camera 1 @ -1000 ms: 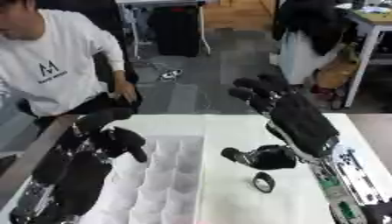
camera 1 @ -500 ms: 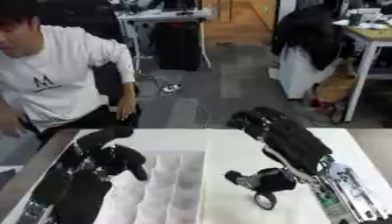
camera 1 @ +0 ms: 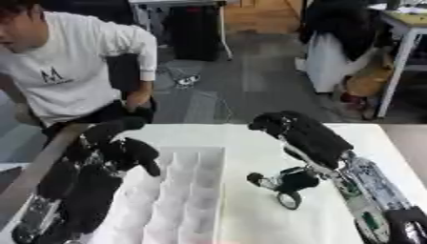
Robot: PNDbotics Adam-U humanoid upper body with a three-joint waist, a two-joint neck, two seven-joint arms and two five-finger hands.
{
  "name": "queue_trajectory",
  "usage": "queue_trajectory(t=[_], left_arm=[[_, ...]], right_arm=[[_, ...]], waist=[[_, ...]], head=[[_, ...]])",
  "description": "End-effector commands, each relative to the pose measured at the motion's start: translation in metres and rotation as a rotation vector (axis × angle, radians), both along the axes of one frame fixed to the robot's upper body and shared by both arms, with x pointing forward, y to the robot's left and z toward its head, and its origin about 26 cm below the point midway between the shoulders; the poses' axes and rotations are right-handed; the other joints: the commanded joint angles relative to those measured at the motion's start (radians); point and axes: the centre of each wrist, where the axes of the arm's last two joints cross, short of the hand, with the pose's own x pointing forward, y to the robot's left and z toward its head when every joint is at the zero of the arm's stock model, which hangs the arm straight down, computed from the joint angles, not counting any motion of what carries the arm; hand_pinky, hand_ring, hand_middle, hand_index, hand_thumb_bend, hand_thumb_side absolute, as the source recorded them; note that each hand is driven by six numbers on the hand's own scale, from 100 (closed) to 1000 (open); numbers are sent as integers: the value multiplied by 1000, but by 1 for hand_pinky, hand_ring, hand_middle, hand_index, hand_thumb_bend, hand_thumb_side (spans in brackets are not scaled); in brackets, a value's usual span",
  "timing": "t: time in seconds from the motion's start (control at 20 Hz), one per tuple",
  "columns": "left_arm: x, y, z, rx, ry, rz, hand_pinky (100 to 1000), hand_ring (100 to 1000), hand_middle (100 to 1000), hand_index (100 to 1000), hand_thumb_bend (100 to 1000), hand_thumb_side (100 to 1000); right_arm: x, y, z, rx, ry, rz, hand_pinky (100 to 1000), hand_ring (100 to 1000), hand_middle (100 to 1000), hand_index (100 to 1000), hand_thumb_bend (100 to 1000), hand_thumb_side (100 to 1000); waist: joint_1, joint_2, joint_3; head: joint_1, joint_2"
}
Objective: Pick up objects on the table and place them in the box.
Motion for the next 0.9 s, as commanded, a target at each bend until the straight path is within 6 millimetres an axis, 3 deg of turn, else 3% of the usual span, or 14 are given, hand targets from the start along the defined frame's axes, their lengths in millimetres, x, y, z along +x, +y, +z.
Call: queue_trajectory(t=[0.05, 0.25, 0.45, 0.7, 0.9], left_arm=[[-3, 2, 8, 17, -23, -1, 569, 660, 835, 879, 250, 729], [-3, 2, 8, 18, -22, 0, 568, 660, 835, 879, 250, 729], [-3, 2, 7, 19, -21, 1, 568, 660, 835, 879, 250, 729], [-3, 2, 7, 21, -21, 2, 568, 660, 835, 879, 249, 731], [-3, 2, 7, 23, -20, 2, 568, 660, 835, 879, 249, 731]], right_arm=[[5, -6, 11, -12, -13, -19, 841, 778, 822, 895, 533, 590], [9, -12, 6, -24, 29, -44, 823, 770, 814, 877, 508, 594], [12, -18, 1, -39, 77, -67, 795, 722, 747, 833, 462, 590], [13, -23, -3, -49, 113, -84, 843, 717, 667, 818, 451, 619], [16, -28, -8, -54, 135, -101, 848, 662, 597, 804, 453, 622]], waist=[[-2, -18, 3], [-3, -18, 3], [-5, -19, 2], [-5, -19, 1], [-5, -19, 0]], head=[[-4, 2], [-5, 2], [-5, 0], [-6, 0], [-9, -3]])
